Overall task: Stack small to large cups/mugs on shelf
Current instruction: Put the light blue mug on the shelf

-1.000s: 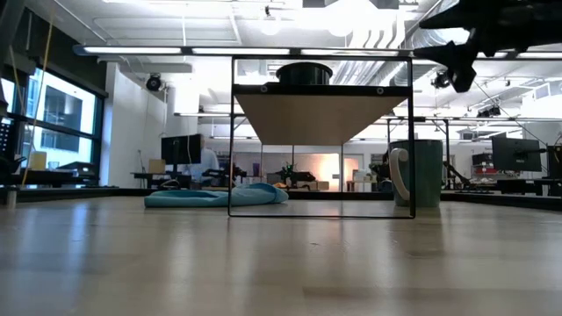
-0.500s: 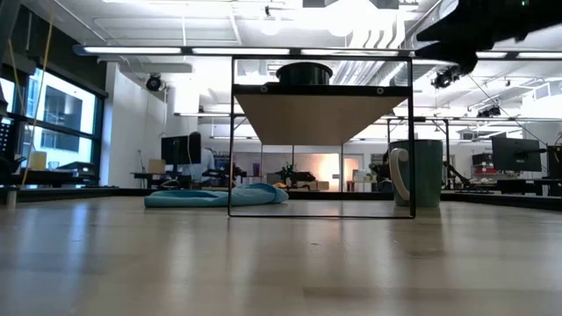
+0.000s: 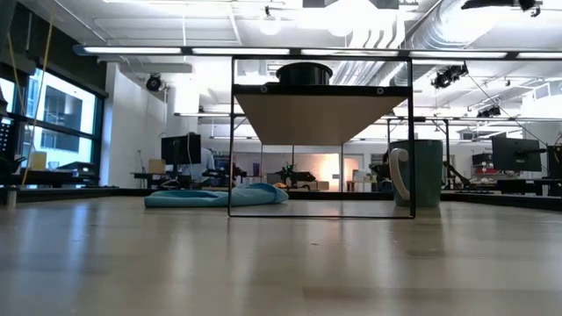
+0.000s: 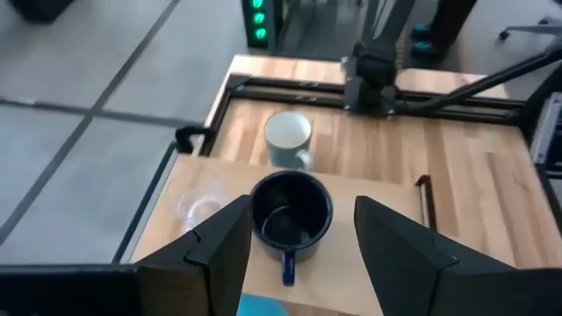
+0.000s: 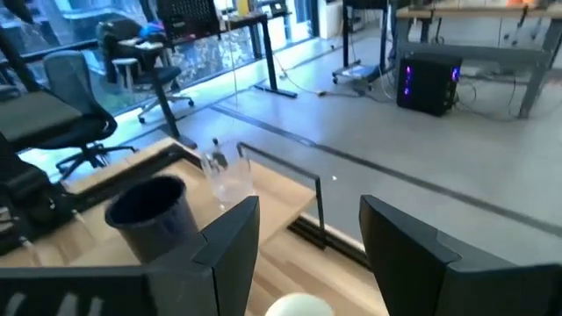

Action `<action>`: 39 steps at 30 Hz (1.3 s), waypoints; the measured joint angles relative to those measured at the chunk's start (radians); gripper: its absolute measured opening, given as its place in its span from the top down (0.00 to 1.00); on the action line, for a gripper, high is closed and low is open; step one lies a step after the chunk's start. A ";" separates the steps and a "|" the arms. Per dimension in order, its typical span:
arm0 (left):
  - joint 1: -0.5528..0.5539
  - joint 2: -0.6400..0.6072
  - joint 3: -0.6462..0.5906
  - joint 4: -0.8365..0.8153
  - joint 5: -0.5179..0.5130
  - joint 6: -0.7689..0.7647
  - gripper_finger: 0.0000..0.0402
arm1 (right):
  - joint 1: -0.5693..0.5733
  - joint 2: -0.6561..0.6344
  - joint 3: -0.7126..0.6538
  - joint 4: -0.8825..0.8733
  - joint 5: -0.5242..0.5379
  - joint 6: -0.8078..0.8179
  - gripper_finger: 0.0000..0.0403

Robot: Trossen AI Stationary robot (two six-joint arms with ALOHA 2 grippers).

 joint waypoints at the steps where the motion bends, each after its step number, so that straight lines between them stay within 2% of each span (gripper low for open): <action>1: 0.000 -0.006 0.000 0.005 0.006 0.005 0.53 | 0.000 0.007 0.025 -0.007 0.000 -0.012 0.53; 10: 0.000 -0.081 0.000 0.017 0.043 -0.019 0.53 | 0.000 0.021 0.144 -0.026 -0.020 -0.014 0.53; 17: -0.002 -0.147 0.000 -0.007 0.089 -0.073 0.53 | 0.000 0.021 0.152 -0.124 -0.055 0.045 0.53; 24: -0.073 -0.178 -0.041 -0.009 0.080 -0.070 0.53 | 0.000 0.021 0.151 -0.152 -0.100 0.066 0.53; 29: -0.106 -0.262 -0.222 0.127 0.025 -0.086 0.53 | 0.001 0.021 0.151 -0.152 -0.116 0.060 0.53; 39: -0.131 -0.572 -0.825 0.630 -0.022 -0.177 0.53 | 0.001 0.021 0.150 -0.165 -0.133 0.045 0.53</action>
